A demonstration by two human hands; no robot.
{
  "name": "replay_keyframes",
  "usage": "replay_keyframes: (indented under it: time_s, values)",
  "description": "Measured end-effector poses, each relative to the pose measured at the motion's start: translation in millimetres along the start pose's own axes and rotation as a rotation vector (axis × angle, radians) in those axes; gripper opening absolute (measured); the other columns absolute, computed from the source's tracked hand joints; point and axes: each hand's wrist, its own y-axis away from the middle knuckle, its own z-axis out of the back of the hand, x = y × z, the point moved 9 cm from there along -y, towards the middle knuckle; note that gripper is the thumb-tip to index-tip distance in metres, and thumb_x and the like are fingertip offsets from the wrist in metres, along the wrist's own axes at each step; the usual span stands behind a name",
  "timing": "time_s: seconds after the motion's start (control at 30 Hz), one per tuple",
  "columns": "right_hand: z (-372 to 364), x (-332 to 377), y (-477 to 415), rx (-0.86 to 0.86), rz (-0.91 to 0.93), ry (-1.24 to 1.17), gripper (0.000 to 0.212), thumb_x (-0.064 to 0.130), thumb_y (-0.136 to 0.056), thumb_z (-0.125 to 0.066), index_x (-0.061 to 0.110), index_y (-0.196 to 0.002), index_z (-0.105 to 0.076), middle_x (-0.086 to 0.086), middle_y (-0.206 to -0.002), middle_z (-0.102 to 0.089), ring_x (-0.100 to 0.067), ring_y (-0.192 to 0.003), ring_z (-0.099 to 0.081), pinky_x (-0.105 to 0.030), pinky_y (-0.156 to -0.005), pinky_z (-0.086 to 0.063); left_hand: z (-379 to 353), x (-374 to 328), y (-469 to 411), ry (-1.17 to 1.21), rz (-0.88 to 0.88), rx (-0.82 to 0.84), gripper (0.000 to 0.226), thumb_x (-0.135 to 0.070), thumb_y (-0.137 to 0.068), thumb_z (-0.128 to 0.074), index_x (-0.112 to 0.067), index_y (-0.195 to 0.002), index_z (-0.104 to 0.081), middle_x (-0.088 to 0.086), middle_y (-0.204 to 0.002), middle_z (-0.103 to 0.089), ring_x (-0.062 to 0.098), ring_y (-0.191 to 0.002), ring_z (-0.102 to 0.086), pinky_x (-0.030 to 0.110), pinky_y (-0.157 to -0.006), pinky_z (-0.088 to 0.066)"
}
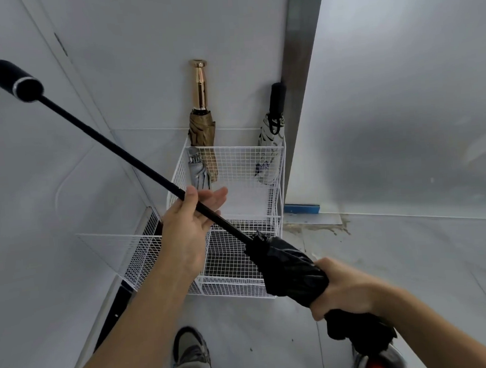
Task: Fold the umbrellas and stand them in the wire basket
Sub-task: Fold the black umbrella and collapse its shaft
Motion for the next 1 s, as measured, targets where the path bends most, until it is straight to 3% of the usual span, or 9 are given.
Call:
replay_keyframes:
  time_s: [0.07, 0.27, 0.4, 0.53, 0.67, 0.87, 1.0]
  values:
    - [-7, 3, 3, 0.063, -0.018, 0.001, 0.027, 0.003, -0.065, -0.076, 0.015, -0.080, -0.057, 0.000, -0.064, -0.058, -0.017, -0.053, -0.058, -0.028, -0.052, -0.051, 5, -4, -3, 0.049, 0.016, 0.004, 0.034, -0.030, -0.105, -0.036, -0.007, -0.095, -0.059, 0.021, -0.110, -0.071, 0.029, -0.108, -0.069, 0.048, -0.105, -0.043]
    - [-5, 15, -3, -0.013, 0.051, 0.008, 0.026, 0.005, -0.063, -0.075, 0.017, -0.078, -0.058, -0.001, -0.066, -0.060, -0.018, -0.049, -0.060, -0.028, -0.050, -0.050, 25, -14, -5, 0.098, -0.054, -0.121, 0.035, -0.028, -0.107, -0.032, -0.007, -0.092, -0.055, 0.023, -0.104, -0.072, 0.030, -0.103, -0.071, 0.047, -0.103, -0.048]
    - [-17, 26, -5, 0.037, 0.079, -0.066, 0.023, 0.005, -0.063, -0.075, 0.014, -0.073, -0.056, 0.000, -0.062, -0.055, -0.016, -0.051, -0.055, -0.027, -0.051, -0.046, -2, 12, 11, -0.035, 0.003, -0.038, 0.029, -0.023, -0.105, -0.039, 0.000, -0.097, -0.054, 0.021, -0.103, -0.073, 0.027, -0.102, -0.071, 0.041, -0.100, -0.049]
    - [-20, 34, -9, 0.032, 0.102, -0.112, 0.025, 0.004, -0.064, -0.076, 0.015, -0.074, -0.056, -0.001, -0.063, -0.056, -0.019, -0.052, -0.055, -0.028, -0.052, -0.046, -6, 8, 9, -0.047, -0.040, -0.034, 0.030, -0.023, -0.105, -0.039, -0.001, -0.113, -0.058, 0.014, -0.110, -0.073, 0.025, -0.106, -0.070, 0.044, -0.101, -0.048]
    - [-17, 28, -12, 0.021, 0.097, -0.050, 0.028, 0.010, -0.062, -0.075, 0.015, -0.081, -0.056, -0.002, -0.066, -0.057, -0.019, -0.052, -0.058, -0.031, -0.053, -0.052, 14, 3, 2, 0.023, 0.017, -0.109, 0.034, -0.029, -0.106, -0.034, -0.003, -0.103, -0.056, 0.019, -0.104, -0.074, 0.029, -0.101, -0.071, 0.043, -0.096, -0.050]
    - [-10, 33, -18, -0.023, 0.136, -0.088, 0.025, 0.007, -0.063, -0.075, 0.014, -0.078, -0.056, -0.001, -0.063, -0.057, -0.021, -0.052, -0.057, -0.030, -0.052, -0.048, -16, 37, 21, -0.155, 0.169, 0.060, 0.033, -0.026, -0.102, -0.042, -0.002, -0.108, -0.065, 0.011, -0.105, -0.074, 0.026, -0.105, -0.069, 0.041, -0.095, -0.052]
    - [-10, 31, -18, -0.020, 0.121, -0.049, 0.029, 0.012, -0.060, -0.076, 0.015, -0.082, -0.057, -0.003, -0.067, -0.058, -0.021, -0.052, -0.059, -0.031, -0.053, -0.051, 14, 3, 1, -0.017, 0.037, -0.096, 0.038, -0.035, -0.104, -0.037, -0.006, -0.108, -0.061, 0.015, -0.106, -0.074, 0.027, -0.104, -0.070, 0.045, -0.097, -0.050]
